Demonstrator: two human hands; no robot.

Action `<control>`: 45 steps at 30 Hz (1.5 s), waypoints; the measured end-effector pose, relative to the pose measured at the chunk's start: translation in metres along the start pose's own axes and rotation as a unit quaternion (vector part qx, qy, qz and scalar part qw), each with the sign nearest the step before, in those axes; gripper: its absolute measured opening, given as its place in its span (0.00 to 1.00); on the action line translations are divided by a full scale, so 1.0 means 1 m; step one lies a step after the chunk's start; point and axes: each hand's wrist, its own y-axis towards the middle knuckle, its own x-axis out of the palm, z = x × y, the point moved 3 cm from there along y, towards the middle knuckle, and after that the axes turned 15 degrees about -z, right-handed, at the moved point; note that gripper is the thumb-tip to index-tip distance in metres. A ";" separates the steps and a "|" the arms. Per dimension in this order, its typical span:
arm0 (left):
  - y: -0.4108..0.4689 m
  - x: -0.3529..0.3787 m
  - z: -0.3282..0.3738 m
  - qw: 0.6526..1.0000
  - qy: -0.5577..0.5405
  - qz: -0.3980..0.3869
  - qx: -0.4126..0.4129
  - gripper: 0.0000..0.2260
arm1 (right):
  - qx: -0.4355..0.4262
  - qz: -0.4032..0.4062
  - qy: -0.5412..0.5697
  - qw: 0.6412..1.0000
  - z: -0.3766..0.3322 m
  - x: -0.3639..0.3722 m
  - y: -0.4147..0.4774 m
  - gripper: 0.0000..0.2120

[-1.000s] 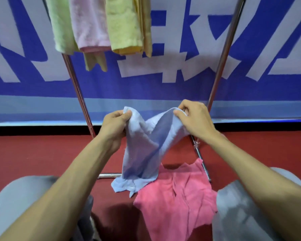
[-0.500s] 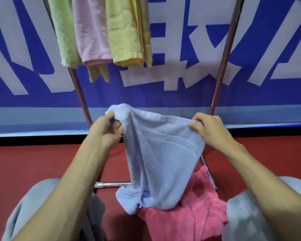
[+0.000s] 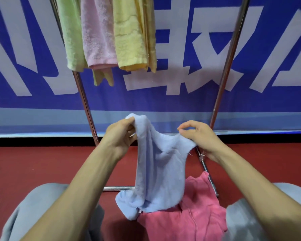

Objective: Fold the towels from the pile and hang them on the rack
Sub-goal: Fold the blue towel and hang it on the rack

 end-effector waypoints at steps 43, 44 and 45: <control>-0.013 0.033 -0.029 0.958 0.260 -0.120 0.034 0.07 | -0.116 0.024 0.006 0.993 -0.019 0.040 -0.004 0.03; -0.013 0.031 -0.028 0.957 0.263 -0.114 0.042 0.05 | -0.119 0.010 0.004 0.993 -0.021 0.039 -0.004 0.03; -0.012 0.031 -0.025 0.958 0.261 -0.110 0.049 0.04 | -0.122 -0.001 -0.004 0.992 -0.022 0.038 -0.004 0.03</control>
